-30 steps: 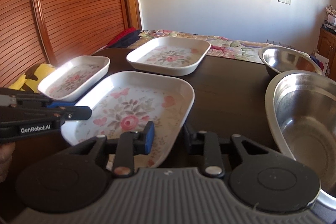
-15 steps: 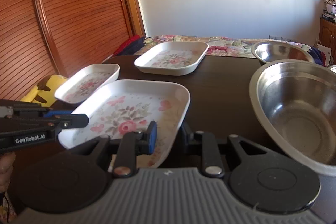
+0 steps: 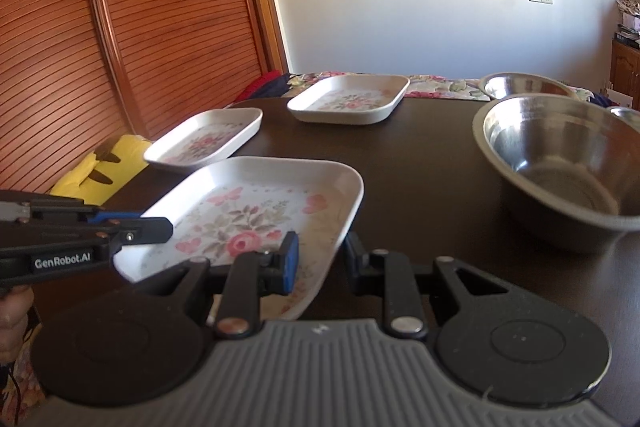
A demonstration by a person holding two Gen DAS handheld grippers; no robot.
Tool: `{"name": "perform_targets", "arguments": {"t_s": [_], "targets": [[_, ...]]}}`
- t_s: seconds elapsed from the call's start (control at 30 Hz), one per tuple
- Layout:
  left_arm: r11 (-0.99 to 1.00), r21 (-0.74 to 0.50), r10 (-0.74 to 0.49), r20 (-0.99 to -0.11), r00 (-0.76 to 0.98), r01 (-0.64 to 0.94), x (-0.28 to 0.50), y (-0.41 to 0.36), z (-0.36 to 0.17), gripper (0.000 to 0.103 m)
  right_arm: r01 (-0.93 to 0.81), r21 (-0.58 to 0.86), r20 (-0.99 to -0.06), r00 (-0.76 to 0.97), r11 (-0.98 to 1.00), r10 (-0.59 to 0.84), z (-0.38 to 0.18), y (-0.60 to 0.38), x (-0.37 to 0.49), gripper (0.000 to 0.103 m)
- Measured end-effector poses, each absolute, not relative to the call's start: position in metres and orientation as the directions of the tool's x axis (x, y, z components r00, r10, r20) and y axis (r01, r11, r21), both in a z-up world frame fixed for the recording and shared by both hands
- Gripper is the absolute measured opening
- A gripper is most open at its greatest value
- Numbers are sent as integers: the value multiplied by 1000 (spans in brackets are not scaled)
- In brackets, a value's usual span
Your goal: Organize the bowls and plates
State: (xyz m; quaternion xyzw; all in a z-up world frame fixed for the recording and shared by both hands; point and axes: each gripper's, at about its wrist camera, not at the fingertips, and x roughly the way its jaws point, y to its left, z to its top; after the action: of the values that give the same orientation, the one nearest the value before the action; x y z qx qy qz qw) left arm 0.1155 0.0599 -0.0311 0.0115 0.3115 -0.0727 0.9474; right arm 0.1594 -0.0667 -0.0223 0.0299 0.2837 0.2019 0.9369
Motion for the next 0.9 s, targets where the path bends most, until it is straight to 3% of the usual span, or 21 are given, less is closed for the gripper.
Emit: {"name": "perform_targets", "arguments": {"t_s": [0.9], "targets": [[991, -18, -114, -616, 780, 130, 89, 66, -52, 16, -368, 183, -531, 743, 912, 407, -37, -60, 132, 27]]}}
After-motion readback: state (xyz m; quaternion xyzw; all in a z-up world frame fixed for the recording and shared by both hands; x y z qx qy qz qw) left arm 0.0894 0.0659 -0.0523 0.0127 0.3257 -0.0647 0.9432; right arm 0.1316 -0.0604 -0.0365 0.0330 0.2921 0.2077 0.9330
